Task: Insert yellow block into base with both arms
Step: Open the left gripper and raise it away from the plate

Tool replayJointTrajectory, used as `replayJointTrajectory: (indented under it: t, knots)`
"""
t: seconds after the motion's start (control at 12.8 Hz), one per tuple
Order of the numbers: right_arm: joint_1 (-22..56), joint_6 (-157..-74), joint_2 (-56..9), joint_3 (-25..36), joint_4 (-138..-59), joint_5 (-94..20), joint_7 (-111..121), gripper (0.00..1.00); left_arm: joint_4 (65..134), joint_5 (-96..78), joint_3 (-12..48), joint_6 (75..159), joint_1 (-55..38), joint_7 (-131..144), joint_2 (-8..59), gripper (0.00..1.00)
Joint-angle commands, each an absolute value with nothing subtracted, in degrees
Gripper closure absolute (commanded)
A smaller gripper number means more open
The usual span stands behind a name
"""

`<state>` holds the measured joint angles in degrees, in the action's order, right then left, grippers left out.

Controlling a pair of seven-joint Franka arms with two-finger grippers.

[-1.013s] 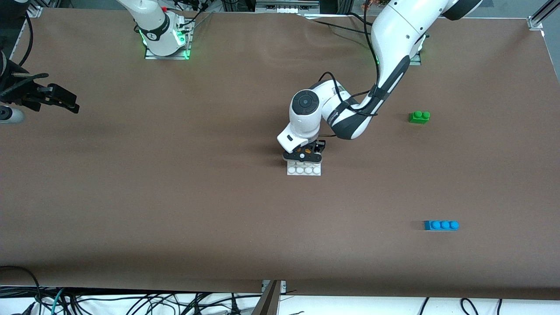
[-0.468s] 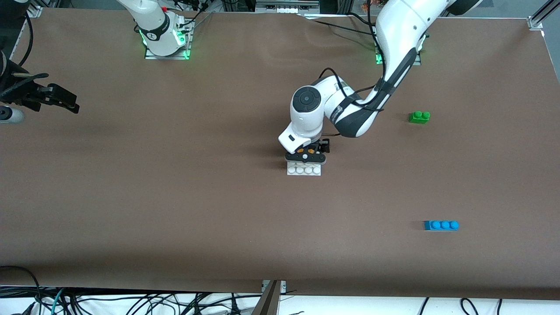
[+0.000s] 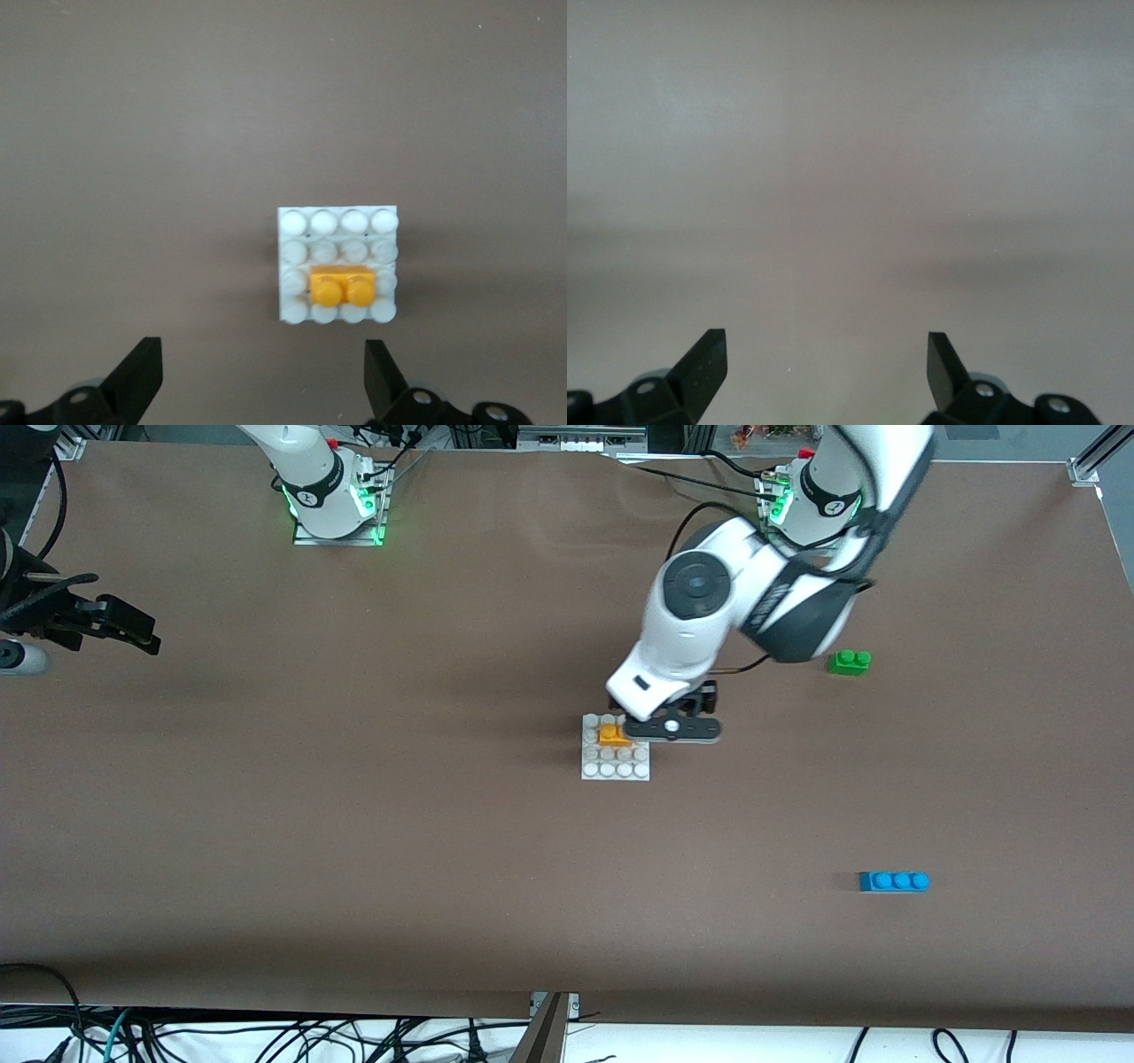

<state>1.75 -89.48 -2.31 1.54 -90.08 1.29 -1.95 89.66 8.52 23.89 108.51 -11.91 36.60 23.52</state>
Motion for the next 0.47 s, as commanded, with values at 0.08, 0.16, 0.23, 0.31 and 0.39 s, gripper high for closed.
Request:
replayJointTrajectory:
  t: [0.08,0.16,0.23,0.31,0.39]
  knots:
    - [1.5,-88.8,-2.6,1.5,-88.9,1.3,-1.1,0.0,78.3,6.9,23.7,88.3,-9.4,29.1,21.5,0.0]
    - [1.5,-88.9,-2.6,1.4,-88.9,1.3,-1.1,0.0,75.1,6.9,23.8,84.0,-7.7,26.7,21.5,0.0]
    - [1.5,-88.9,-2.6,1.4,-88.9,1.3,-1.1,0.0,73.1,6.7,23.9,81.4,-6.0,24.5,21.5,0.0]
    - [1.5,-88.9,-2.6,1.4,-88.9,1.3,-1.1,0.0,72.3,6.2,23.9,80.1,-4.6,22.1,21.4,0.0]
    - [1.5,-88.9,-2.6,1.4,-88.9,1.3,-1.1,0.0,72.6,5.7,22.0,80.2,-3.8,18.4,18.7,0.0]
